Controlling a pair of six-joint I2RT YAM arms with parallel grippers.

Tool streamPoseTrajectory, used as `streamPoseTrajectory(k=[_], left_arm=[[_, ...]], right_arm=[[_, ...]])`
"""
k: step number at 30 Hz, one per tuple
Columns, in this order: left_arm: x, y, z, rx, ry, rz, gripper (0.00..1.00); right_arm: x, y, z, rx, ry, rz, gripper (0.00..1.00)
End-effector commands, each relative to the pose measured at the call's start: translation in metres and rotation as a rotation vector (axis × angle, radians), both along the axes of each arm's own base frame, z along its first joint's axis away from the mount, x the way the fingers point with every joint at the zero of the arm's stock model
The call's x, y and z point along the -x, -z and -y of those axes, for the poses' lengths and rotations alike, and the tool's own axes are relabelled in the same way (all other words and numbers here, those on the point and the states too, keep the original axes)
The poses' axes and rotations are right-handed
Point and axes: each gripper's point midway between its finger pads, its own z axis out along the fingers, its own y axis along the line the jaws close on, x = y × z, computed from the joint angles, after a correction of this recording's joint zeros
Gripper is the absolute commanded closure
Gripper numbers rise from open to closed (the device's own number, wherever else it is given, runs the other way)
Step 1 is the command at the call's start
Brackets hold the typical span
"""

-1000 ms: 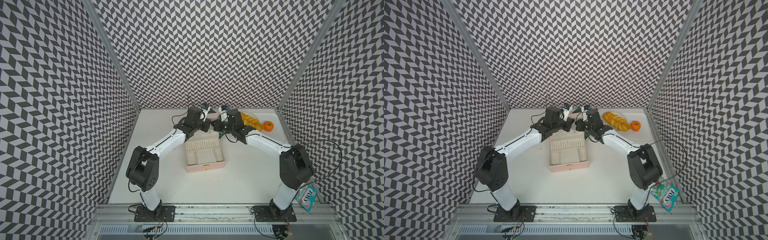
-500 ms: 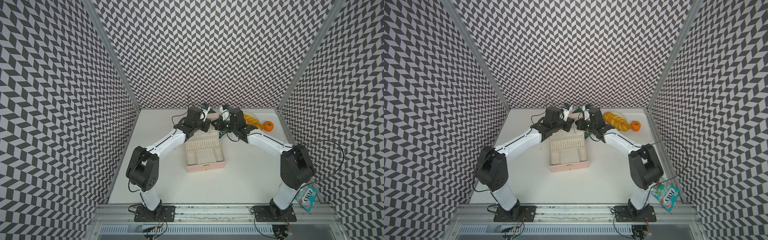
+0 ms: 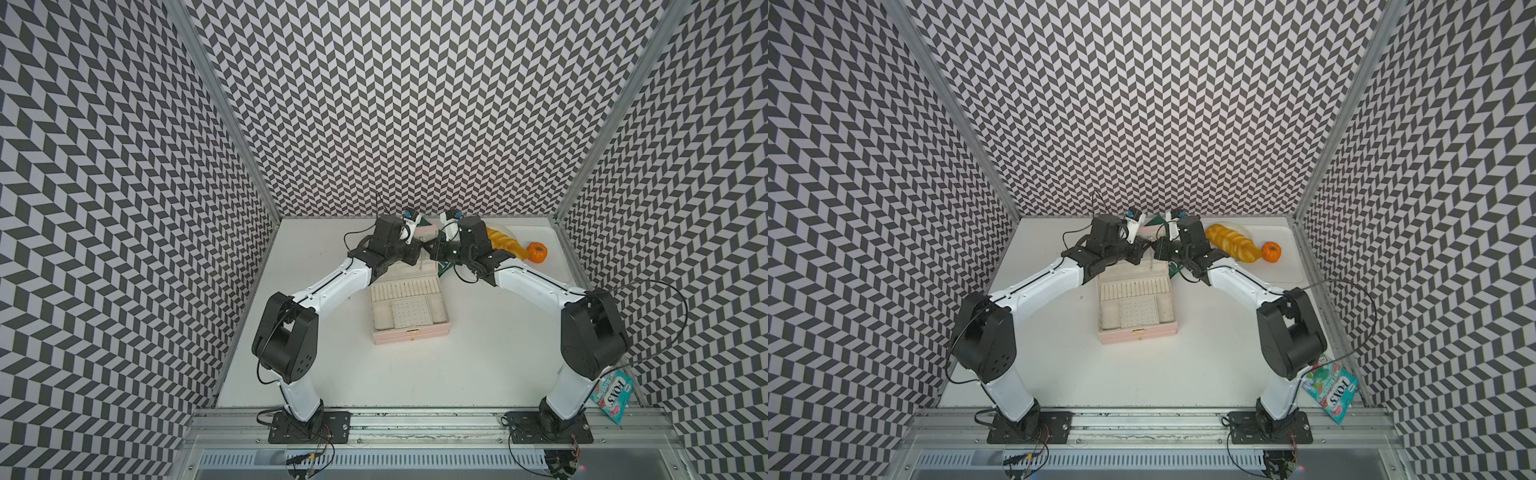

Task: Put jewelry chain into jewelry box
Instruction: Hang the necklace on the jewelry box clasp.

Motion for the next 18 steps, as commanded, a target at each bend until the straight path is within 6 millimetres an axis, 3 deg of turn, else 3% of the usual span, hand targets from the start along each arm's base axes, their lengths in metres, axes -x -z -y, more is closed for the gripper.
streamPoseTrajectory(k=[1,12,18], left_arm=[[-0.003,-0.001,-0.006,0.006,-0.018,0.006,0.79],[0.002,-0.016,-0.011,0.023,-0.030,0.032,0.76],[0.003,-0.020,-0.012,0.032,-0.034,0.035,0.76]], right_arm=[[-0.004,-0.001,0.004,0.009,0.020,0.038,0.97],[-0.002,0.021,0.003,0.062,0.028,0.026,0.97],[-0.003,0.015,-0.001,0.054,0.025,0.042,0.97]])
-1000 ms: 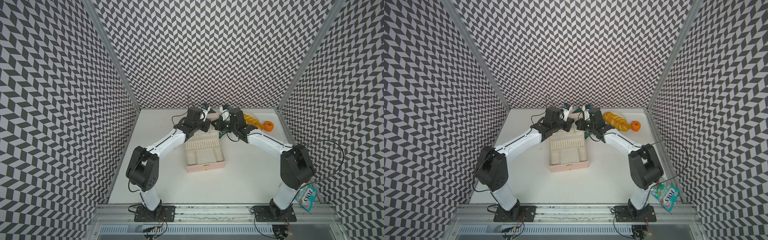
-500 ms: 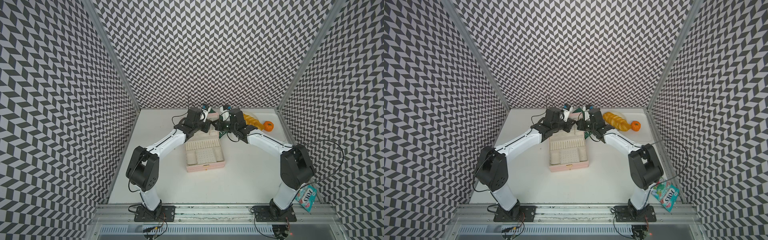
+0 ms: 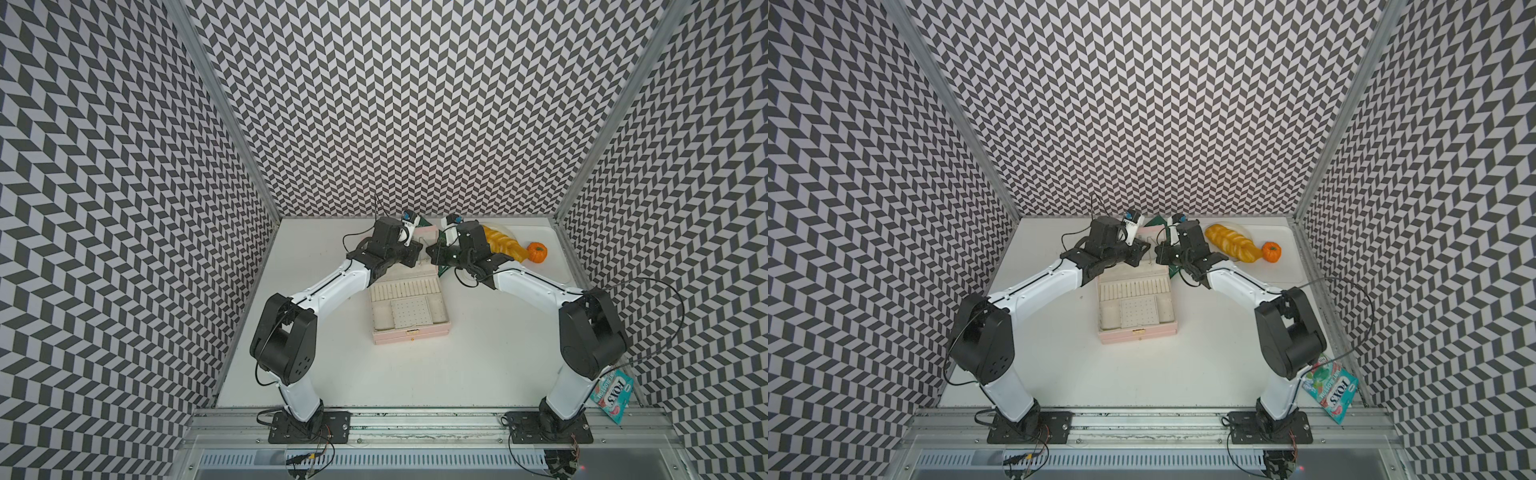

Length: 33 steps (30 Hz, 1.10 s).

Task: Put jewelry chain into jewelry box
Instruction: Hang the necklace on the jewelry box clasp.

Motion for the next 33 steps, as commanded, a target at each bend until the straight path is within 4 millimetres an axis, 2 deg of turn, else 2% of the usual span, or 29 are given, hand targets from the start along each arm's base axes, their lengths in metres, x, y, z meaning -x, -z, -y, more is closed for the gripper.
streamPoseTrajectory(k=[1,9,19,23,33], left_arm=[[-0.001,-0.024,-0.008,0.030,-0.027,0.049,0.76],[0.001,-0.028,-0.012,0.038,-0.041,0.057,0.76],[0.003,-0.031,-0.016,0.038,-0.057,0.068,0.76],[0.003,-0.033,-0.016,0.040,-0.056,0.071,0.76],[0.003,-0.033,-0.015,0.040,-0.053,0.070,0.76]], right_arm=[[-0.006,-0.008,-0.006,-0.008,-0.002,0.055,0.97],[-0.011,-0.030,-0.012,-0.053,-0.003,0.099,0.97],[-0.016,-0.025,-0.015,-0.057,-0.001,0.096,0.97],[-0.015,-0.032,-0.014,-0.075,0.016,0.129,0.97],[-0.015,-0.008,-0.016,-0.050,0.019,0.098,0.97]])
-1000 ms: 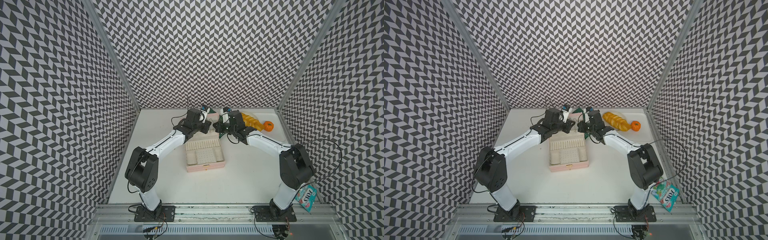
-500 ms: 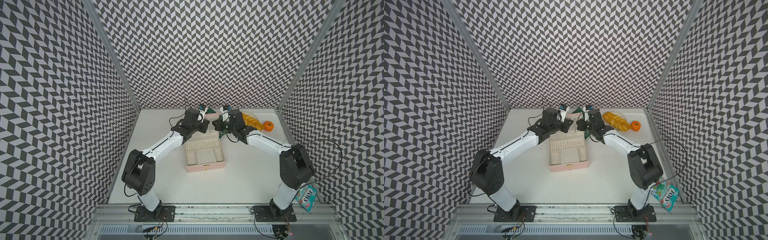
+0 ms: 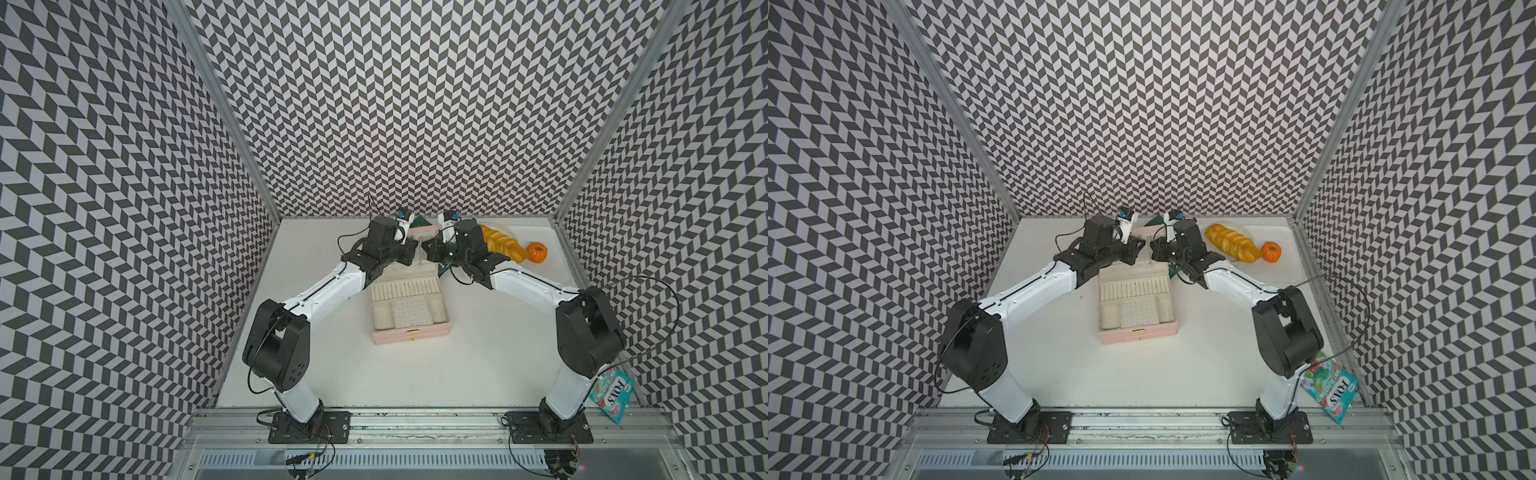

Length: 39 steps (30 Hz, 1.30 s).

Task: Put jewelry chain into jewelry box
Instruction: Hang the necklace on the jewelry box clasp.

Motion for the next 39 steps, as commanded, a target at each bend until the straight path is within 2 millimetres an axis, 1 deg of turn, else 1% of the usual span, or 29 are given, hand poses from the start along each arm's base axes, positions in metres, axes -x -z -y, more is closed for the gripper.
streamPoseTrajectory(k=[1,5,7,14,18,20,22,24,28,33,37,39], left_arm=[[0.000,-0.018,-0.004,0.023,-0.010,0.043,0.76],[0.000,-0.018,-0.005,0.023,-0.011,0.044,0.76],[0.000,-0.017,-0.005,0.023,-0.010,0.041,0.76],[0.000,-0.017,-0.004,0.026,-0.010,0.040,0.75],[0.000,-0.016,-0.004,0.026,-0.010,0.037,0.75],[0.000,-0.016,-0.004,0.026,-0.008,0.039,0.75],[0.000,-0.016,-0.004,0.027,-0.009,0.038,0.75],[0.001,-0.017,-0.004,0.026,-0.009,0.040,0.75],[0.001,-0.018,-0.004,0.028,-0.009,0.043,0.75],[0.003,-0.024,-0.005,0.038,-0.010,0.047,0.75],[0.008,-0.034,-0.009,0.053,-0.019,0.052,0.75],[0.013,-0.039,-0.014,0.063,-0.034,0.053,0.75]], right_arm=[[-0.005,0.008,-0.004,-0.003,0.013,0.025,0.97],[-0.005,0.018,-0.002,0.027,0.025,0.016,0.96],[-0.006,0.021,0.002,0.047,0.046,0.016,0.96],[-0.006,0.015,0.015,0.082,0.095,0.039,0.93],[-0.005,0.014,0.014,0.080,0.089,0.038,0.91],[-0.003,0.018,0.013,0.080,0.083,0.027,0.87],[-0.002,0.021,0.013,0.083,0.079,0.019,0.78],[-0.001,0.020,0.012,0.080,0.077,0.018,0.76],[0.001,0.012,0.012,0.072,0.074,0.031,0.74],[0.005,-0.008,0.013,0.050,0.076,0.055,0.72],[0.013,-0.025,0.014,0.016,0.072,0.063,0.68],[0.017,-0.029,0.015,-0.013,0.077,0.046,0.67]])
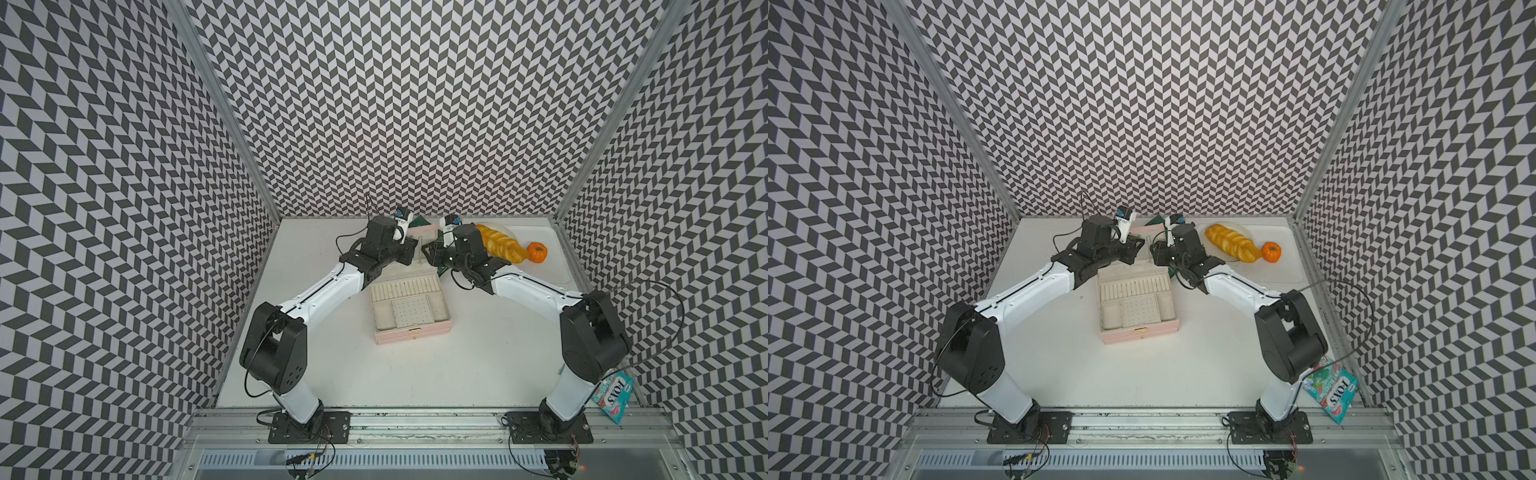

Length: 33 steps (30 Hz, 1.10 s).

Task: Put jewelry chain into jewelry box
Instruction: Hang the necklace on the jewelry box clasp, then close the fastener on the jewelry box.

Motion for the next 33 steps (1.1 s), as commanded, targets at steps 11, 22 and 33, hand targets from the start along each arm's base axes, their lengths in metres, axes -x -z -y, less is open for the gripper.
streamPoseTrajectory(k=[11,22,33], left_arm=[[0.054,-0.022,-0.056,0.120,-0.177,-0.028,0.44],[0.097,0.002,-0.091,0.120,-0.247,-0.056,0.00],[0.117,0.024,-0.103,0.147,-0.268,-0.080,0.00]], right_arm=[[0.041,-0.028,-0.002,-0.382,0.046,-0.118,0.66],[0.017,-0.070,-0.008,-0.021,-0.047,0.127,0.65],[0.003,-0.098,-0.019,0.633,-0.297,0.573,0.45]])
